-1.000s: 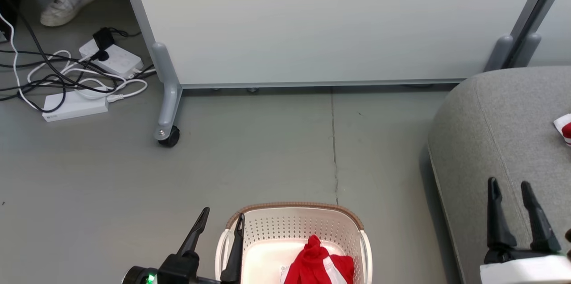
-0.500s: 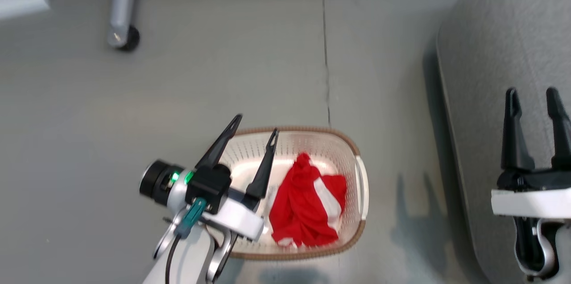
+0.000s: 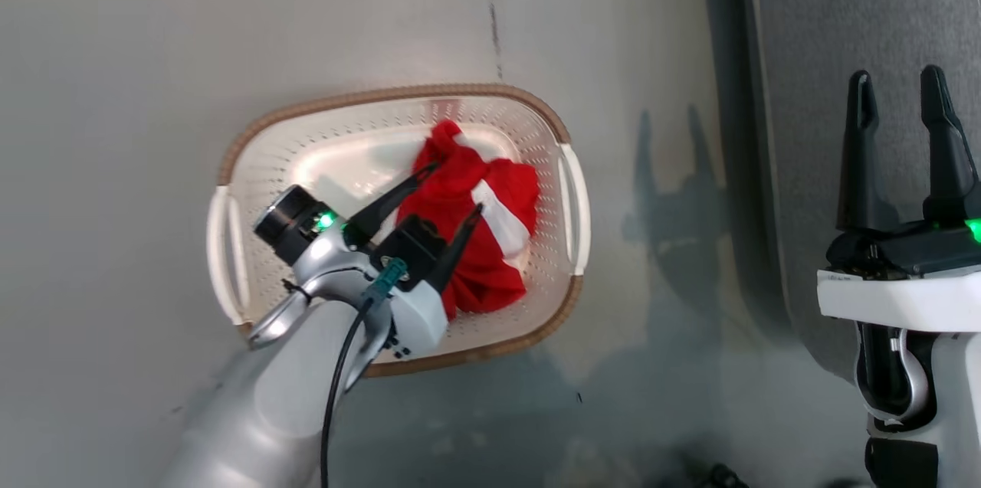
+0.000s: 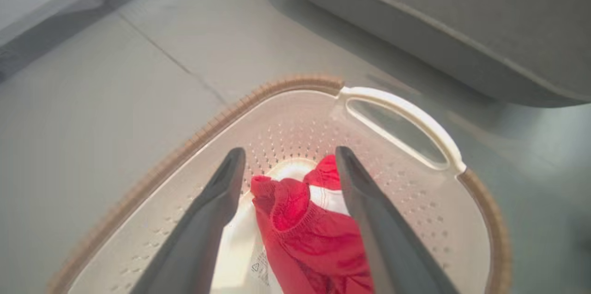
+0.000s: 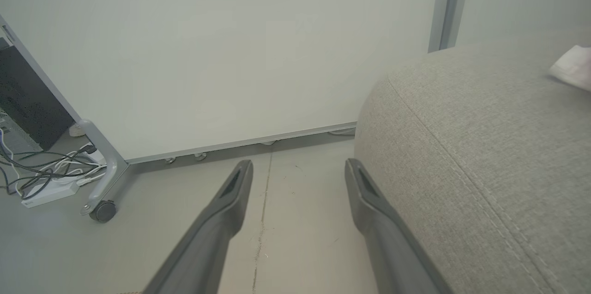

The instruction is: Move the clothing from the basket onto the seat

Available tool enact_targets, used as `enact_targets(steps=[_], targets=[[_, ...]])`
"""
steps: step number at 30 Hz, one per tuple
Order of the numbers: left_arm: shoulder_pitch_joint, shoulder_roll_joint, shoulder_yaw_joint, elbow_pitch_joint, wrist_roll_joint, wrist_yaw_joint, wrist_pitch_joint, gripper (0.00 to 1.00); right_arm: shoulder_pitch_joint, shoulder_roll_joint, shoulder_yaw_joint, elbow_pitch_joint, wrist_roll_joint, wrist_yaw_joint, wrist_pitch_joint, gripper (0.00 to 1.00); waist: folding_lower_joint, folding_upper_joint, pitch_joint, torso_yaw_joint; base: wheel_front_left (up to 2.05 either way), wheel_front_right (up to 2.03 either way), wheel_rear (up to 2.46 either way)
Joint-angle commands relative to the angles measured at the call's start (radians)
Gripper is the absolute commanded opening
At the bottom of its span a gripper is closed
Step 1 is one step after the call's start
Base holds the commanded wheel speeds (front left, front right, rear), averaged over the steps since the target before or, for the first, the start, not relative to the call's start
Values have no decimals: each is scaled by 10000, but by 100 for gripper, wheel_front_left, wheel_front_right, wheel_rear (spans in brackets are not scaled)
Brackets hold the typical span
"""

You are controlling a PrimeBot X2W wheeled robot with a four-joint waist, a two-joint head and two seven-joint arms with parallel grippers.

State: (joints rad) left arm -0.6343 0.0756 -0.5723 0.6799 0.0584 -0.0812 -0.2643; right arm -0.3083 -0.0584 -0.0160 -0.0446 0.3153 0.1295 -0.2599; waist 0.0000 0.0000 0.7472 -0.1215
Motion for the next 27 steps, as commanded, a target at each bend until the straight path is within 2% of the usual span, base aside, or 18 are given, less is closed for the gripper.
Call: enact_targets(steps=[1, 6, 12, 19, 23, 27], targets=[[-444, 145, -63, 785, 130, 49, 6, 100, -165, 33, 67, -118, 52, 22, -46, 100, 0, 0, 931, -807, 0, 0, 0], [-1652, 238, -394, 3510, 522, 116, 5, 100, -259, 75, 160, -96, -177, 23, -46, 100, 0, 0, 1603, -1119, 0, 0, 0], [-2621, 110, -383, 5328, 391, 128, 127, 100, -351, 87, 796, -221, -179, 20, -46, 100, 0, 0, 2134, -1502, 0, 0, 0], [-3291, 165, -434, 5893, 382, 505, 993, 100, -427, 83, 1318, -460, -236, 20, -46, 100, 0, 0, 2583, -1799, 0, 0, 0], [-3529, 431, -502, 6035, 474, 914, 1680, 100, -483, 78, 1715, -551, -26, 17, -46, 100, 0, 0, 2790, -1994, 0, 0, 0], [-3615, 570, -458, 6074, 330, 1020, 2385, 100, -415, 80, 1896, -545, -37, 17, -46, 100, 0, 0, 2874, -2061, 0, 0, 0]])
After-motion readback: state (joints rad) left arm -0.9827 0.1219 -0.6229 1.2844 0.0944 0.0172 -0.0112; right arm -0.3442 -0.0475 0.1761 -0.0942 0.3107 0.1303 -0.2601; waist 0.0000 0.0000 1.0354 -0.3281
